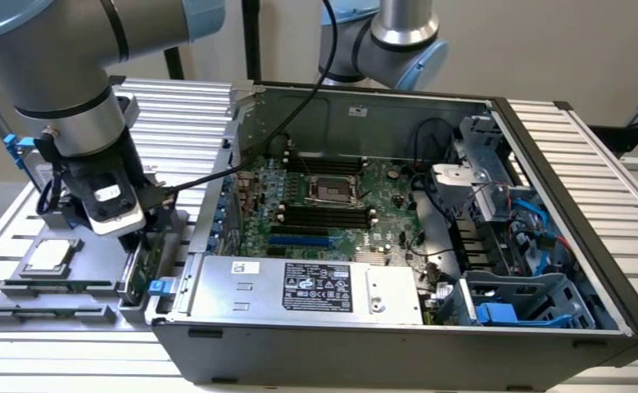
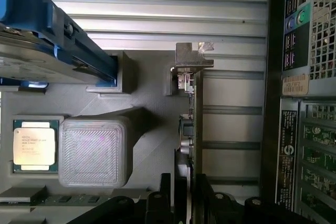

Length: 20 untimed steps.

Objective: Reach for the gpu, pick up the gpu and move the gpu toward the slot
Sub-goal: 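Pick up the gpu and move the gpu toward the slot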

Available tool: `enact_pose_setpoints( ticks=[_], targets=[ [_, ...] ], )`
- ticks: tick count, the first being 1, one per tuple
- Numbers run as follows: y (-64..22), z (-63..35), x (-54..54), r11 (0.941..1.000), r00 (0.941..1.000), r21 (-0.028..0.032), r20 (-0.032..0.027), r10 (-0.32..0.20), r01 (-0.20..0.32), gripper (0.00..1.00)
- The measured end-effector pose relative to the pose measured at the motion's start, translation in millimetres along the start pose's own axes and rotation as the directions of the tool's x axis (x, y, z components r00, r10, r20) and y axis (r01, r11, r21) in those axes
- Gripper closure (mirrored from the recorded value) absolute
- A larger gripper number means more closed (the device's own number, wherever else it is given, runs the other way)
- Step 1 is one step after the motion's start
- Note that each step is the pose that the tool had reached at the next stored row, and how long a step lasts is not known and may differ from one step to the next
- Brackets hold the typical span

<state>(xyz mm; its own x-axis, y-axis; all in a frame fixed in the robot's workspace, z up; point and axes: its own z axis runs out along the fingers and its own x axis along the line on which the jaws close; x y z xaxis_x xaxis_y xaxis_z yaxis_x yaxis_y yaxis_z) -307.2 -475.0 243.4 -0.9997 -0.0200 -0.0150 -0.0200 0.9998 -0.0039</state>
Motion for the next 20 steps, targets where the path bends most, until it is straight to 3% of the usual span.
enact_pose_setpoints(
  ticks=[4, 12, 20],
  targets=[
    [0.2, 0.2, -0.1, 1.0, 1.0, 0.0002, 0.0001, 0.0, 0.0, 0.74],
    [0.2, 0.2, -0.1, 1.0, 1.0, -0.0007, -0.0001, 0.0, 0.0, 0.74],
    [0.0, -1.6, -1.2, 1.0, 0.9997, -0.0041, -0.0235, -0.003, 0.003, 0.74]
  ],
)
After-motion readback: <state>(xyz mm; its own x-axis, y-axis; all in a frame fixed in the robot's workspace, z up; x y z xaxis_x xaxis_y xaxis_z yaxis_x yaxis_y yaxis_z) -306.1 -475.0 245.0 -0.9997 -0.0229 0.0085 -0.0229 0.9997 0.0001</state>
